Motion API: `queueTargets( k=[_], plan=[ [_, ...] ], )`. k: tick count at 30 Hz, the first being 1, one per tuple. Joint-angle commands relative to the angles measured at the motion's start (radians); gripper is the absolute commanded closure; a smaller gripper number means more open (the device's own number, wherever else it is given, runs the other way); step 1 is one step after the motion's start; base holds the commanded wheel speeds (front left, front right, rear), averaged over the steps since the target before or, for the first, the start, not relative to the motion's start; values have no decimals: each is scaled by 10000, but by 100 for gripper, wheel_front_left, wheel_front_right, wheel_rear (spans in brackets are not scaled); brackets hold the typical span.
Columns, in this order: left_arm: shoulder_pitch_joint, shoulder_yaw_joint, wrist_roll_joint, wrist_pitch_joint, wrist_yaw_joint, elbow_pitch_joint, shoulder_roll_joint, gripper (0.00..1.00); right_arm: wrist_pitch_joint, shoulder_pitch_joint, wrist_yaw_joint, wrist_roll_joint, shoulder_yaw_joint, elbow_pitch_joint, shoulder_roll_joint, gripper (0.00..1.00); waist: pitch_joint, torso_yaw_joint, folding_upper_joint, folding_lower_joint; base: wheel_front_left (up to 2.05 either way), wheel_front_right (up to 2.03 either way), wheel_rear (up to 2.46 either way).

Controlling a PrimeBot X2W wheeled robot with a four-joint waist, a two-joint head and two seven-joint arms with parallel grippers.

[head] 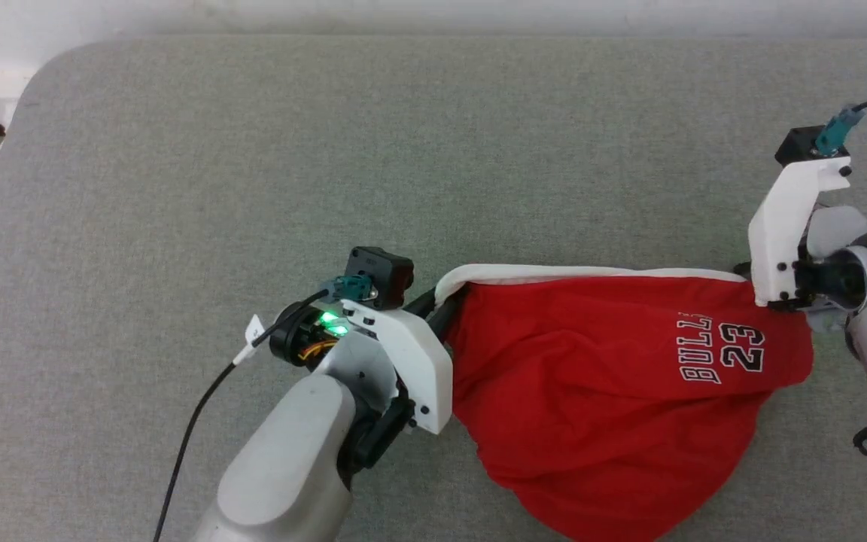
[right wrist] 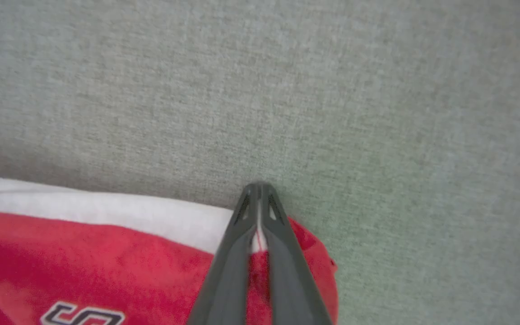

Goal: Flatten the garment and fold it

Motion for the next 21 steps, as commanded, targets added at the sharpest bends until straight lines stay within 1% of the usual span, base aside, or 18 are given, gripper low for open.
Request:
queueTargets(
  k=[1, 5, 9, 12, 17, 21],
  plan=[
    [136, 78, -38, -70, 85, -67, 106, 100, -207, 552, -6, 183, 198, -14, 126, 100, -167, -93, -1, 0, 0, 0, 0],
    [-204, 242, 33, -308, 102, -98, 286, 100, -2098, 310, -6, 328, 255, -1032, -135, 100, -567, -205, -1, 0, 0, 0, 0],
    [-1007, 484, 116, -507, 62, -14, 481, 100, -3362, 39, -6, 423, 272, -1546, -330, 100, -1031, -305, -1, 0, 0, 0, 0],
    [-1954, 724, 145, -686, 0, 320, 572, 100, -4256, -338, -6, 341, 182, -1747, -421, 100, -1295, -395, -1, 0, 0, 0, 0],
    [-4138, 951, 271, -1053, -218, 1728, 599, 100, -5601, -1466, -6, -27, 116, -1698, -480, 100, -1231, -604, -1, 0, 0, 0, 0],
    [-6040, 1345, 325, -1841, -215, 3167, 593, 100, -6685, -2767, -6, -397, 54, -1386, -326, 100, -853, -889, -1, 0, 0, 0, 0]
  ],
)
